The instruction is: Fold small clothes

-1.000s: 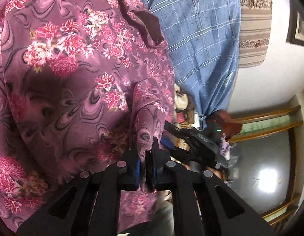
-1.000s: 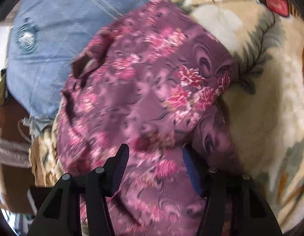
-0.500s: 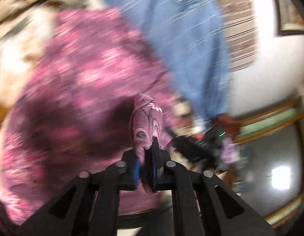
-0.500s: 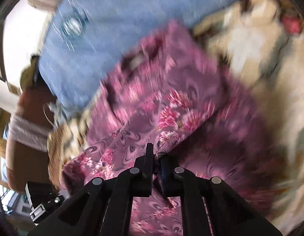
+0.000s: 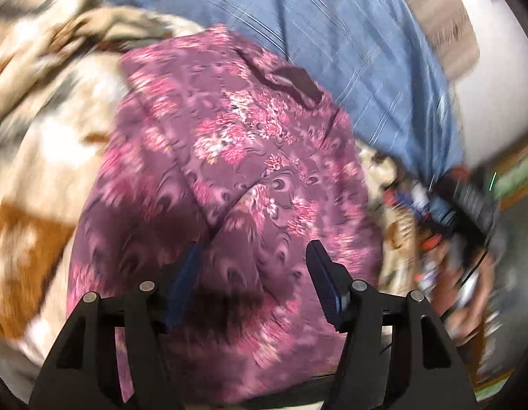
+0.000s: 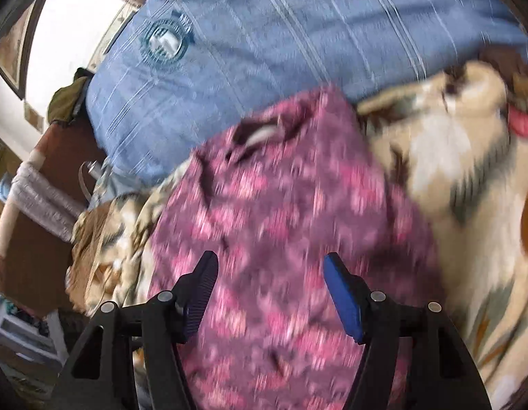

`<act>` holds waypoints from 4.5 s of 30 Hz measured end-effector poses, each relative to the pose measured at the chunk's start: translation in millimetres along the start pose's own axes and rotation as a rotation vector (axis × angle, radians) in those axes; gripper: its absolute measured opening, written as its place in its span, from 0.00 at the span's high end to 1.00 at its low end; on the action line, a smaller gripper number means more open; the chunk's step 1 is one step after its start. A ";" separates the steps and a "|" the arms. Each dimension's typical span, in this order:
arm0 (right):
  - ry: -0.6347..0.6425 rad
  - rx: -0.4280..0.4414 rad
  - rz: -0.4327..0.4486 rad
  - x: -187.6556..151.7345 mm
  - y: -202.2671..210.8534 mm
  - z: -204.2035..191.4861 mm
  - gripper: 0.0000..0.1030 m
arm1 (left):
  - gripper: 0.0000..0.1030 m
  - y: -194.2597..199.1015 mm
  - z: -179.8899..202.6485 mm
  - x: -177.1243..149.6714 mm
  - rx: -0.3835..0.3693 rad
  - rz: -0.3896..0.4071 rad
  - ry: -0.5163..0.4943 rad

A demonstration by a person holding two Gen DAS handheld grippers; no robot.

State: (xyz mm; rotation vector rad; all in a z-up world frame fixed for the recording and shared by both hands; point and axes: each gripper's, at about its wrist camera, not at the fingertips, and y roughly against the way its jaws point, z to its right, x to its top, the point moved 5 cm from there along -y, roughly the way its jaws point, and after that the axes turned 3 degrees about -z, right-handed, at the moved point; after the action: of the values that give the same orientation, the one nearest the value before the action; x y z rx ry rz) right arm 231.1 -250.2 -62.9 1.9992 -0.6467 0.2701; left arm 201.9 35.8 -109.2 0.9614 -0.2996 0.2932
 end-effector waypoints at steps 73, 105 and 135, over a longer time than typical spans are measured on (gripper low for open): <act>-0.084 -0.108 0.037 -199.4 94.4 101.6 0.39 | 0.41 49.0 -83.1 -102.2 0.309 0.026 0.091; 0.774 -0.068 -0.129 -296.9 -74.1 -141.4 0.46 | 0.98 73.1 -65.1 -42.4 -0.145 -0.159 0.293; 0.753 -0.082 -0.318 61.4 -98.0 -142.1 0.97 | 0.98 -0.2 -35.2 222.5 -0.278 0.065 0.314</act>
State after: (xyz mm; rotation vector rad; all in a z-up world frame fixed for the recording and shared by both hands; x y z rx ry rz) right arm 346.8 -110.4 -38.4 1.7072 0.1347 0.7354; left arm 410.9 89.8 -44.6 0.6203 -0.0800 0.4437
